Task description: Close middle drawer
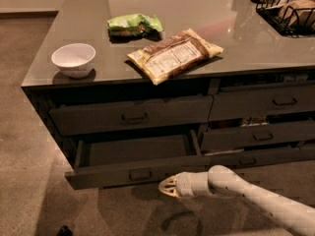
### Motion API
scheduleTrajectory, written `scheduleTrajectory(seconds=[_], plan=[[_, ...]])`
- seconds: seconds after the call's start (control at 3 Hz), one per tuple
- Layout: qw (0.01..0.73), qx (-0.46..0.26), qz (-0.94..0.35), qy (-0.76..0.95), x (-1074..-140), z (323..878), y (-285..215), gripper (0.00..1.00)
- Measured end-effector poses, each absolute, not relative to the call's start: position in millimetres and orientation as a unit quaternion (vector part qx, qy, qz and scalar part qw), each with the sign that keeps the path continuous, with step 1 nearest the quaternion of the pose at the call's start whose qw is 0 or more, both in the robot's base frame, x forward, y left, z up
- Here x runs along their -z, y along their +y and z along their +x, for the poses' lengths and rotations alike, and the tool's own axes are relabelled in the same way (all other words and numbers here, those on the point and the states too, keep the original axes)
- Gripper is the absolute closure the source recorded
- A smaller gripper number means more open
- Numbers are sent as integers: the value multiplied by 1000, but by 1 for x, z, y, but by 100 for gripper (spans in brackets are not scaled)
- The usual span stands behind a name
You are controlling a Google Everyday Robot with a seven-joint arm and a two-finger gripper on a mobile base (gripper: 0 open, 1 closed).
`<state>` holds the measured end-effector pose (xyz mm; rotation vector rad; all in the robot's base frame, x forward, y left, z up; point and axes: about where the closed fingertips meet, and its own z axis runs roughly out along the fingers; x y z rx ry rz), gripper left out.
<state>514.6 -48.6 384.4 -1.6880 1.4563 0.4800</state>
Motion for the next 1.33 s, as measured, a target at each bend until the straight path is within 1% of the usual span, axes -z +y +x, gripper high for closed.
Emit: scheduleTrajectory(seconds=[0.67, 1.33], plan=[[412, -198, -683, 569, -369, 544, -21, 100], [405, -200, -684, 573, -367, 571, -18, 100]])
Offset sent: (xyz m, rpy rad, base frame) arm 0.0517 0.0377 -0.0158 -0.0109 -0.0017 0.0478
